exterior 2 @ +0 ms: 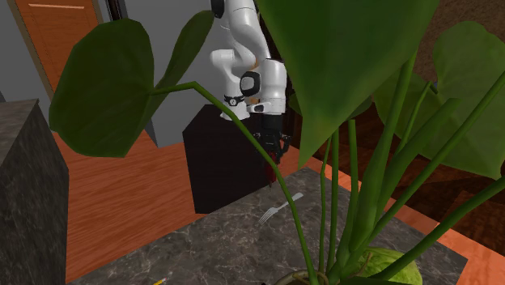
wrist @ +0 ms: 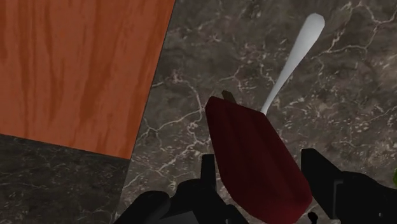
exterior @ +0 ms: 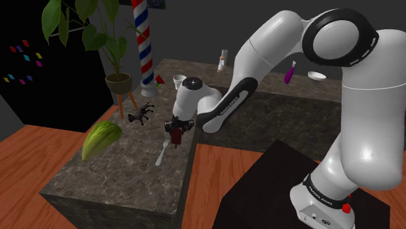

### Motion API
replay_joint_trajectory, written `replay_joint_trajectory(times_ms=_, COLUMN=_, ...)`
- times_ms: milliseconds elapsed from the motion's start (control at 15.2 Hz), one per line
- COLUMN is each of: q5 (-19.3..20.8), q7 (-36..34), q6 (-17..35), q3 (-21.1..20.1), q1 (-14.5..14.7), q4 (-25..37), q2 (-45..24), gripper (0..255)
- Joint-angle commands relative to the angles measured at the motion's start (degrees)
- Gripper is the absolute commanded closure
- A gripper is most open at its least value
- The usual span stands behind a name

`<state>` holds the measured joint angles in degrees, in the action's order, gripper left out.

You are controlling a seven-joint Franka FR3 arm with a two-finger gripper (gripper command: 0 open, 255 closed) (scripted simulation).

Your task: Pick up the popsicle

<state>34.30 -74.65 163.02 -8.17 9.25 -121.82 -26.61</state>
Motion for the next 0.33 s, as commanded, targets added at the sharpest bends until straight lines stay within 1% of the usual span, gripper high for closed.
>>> replay_joint_trajectory(times_ms=0, q5=-1.0, q7=1.1, q6=-1.0, q3=-1.0, q1=-0.8, q4=-0.3, q2=1.3, gripper=255)
replay_joint_trajectory(times_ms=132, q5=-2.1, q7=2.1, q6=-2.1, q3=-1.9, q1=-1.5, q4=-0.6, q2=2.6, gripper=255)
replay_joint_trajectory(times_ms=264, q5=-2.2, q7=2.2, q6=-2.2, q3=-2.0, q1=-1.5, q4=-0.6, q2=2.7, gripper=255)
